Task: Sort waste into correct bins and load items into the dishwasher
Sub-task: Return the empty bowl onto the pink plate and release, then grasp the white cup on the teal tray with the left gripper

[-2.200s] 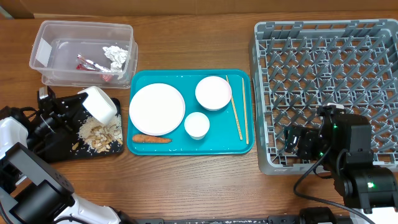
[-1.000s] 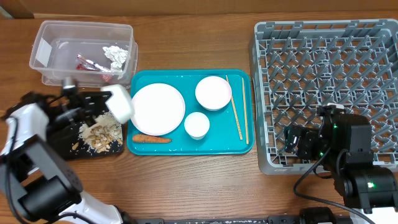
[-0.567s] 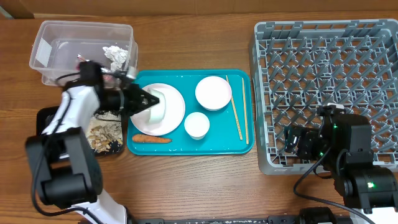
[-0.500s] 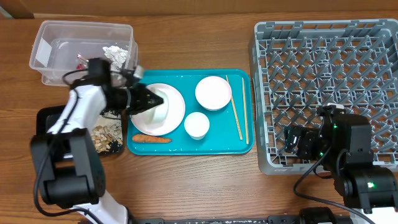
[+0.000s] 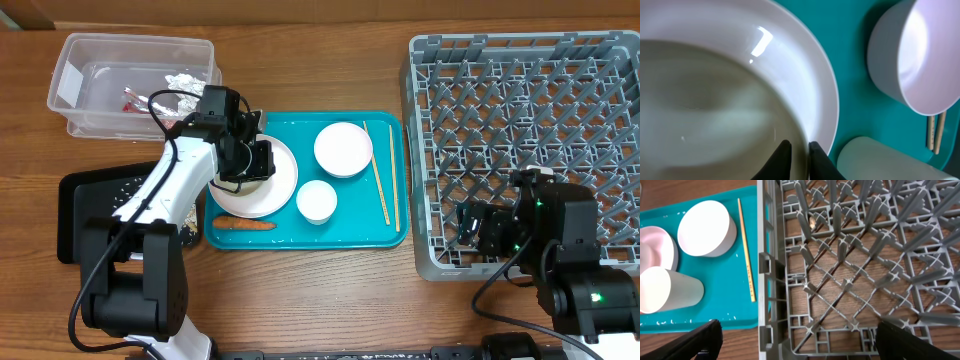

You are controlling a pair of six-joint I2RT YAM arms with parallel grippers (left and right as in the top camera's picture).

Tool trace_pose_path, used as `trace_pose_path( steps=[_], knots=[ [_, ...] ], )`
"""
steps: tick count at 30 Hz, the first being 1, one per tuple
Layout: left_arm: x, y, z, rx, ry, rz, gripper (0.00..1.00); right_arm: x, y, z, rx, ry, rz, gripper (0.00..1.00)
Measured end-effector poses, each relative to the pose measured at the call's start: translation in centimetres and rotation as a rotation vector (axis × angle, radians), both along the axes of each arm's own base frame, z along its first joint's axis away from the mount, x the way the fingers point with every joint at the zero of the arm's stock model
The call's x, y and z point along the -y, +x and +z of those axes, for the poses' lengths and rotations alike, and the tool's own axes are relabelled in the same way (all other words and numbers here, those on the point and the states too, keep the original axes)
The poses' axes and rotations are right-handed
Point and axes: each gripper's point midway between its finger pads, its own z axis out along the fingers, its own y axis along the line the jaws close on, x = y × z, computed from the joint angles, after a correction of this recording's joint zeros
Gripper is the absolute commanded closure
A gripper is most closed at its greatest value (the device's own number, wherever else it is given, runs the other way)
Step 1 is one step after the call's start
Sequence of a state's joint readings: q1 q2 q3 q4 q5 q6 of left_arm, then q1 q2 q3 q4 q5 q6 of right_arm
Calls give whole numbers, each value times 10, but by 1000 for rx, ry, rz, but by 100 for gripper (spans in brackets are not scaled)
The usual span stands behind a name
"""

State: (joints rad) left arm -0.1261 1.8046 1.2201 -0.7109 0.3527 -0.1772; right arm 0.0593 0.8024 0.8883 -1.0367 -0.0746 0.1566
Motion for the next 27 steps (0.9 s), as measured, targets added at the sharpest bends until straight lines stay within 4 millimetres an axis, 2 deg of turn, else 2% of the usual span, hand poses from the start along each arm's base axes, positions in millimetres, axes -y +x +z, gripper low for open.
trace_pose_path(
  steps=[2,5,7,12,14,16,22,27],
  knots=[
    [-1,-6,0,-30,4,8,71,0,2,2,12,1,0,0],
    [-1,-11,10,-76,1,12,67,-1,7,5,33,2,0,0],
    [1,-9,25,-85,-3,11,65,-1,12,7,48,3,-1,0],
    [8,6,75,-38,-10,-9,64,-1,23,8,63,3,-1,0],
    [16,12,90,-1,-14,-33,53,-1,25,4,47,3,0,0],
    [28,13,99,23,-11,-66,49,-2,27,-2,23,2,0,0],
    [53,-16,89,-41,57,-156,48,-2,30,-20,-54,-4,0,0],
    [63,-39,65,-93,124,-213,48,-2,31,-23,-67,-4,0,0]
  ],
)
